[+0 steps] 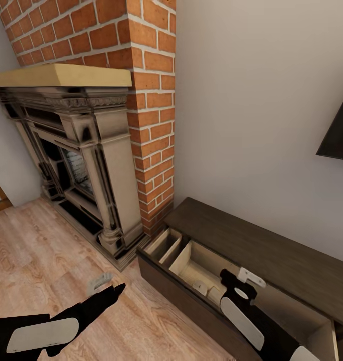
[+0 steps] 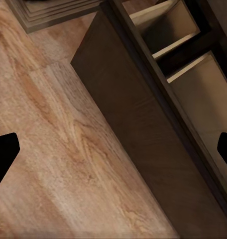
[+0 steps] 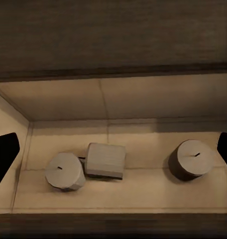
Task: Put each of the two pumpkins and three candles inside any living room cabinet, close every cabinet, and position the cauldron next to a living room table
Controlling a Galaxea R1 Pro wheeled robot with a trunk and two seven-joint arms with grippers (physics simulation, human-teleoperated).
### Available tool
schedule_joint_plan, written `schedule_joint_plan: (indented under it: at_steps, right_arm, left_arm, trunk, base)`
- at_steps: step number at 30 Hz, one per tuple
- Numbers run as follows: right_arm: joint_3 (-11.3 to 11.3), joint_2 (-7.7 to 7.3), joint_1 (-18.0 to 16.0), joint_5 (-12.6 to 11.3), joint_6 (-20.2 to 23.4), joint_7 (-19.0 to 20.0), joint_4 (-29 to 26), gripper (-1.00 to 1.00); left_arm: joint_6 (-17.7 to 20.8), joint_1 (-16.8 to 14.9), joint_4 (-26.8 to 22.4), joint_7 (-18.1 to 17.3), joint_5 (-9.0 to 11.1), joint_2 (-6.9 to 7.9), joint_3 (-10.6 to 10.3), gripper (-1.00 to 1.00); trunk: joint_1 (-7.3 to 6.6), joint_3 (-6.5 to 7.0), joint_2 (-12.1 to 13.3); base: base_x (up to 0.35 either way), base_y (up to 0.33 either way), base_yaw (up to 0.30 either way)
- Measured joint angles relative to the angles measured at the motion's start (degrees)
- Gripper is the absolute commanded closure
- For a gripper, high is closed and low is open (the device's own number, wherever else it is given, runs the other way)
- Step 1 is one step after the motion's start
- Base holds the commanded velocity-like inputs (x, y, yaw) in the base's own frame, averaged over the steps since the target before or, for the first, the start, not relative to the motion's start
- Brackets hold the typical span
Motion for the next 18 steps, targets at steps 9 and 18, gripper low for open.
schedule_joint_plan:
  at_steps: [9,18]
  right_arm:
    - [1.1,0.37,0.2,0.0,-0.3,-0.4,-0.1,-1.00]
    - [2.0,1.37,0.2,0.3,-0.3,-0.4,-0.1,-1.00]
  left_arm:
    - [0.0,0.0,0.0,0.0,0.0,0.00,0.0,-1.00]
    - [0.0,0.0,0.0,0.0,0.0,-0.03,0.0,-1.00]
  trunk:
    - [0.02,0.00,0.0]
    - [0.01,0.03,0.0]
  base:
    - [-0.316,0.112,0.000]
    - [-0.307,0.180,-0.001]
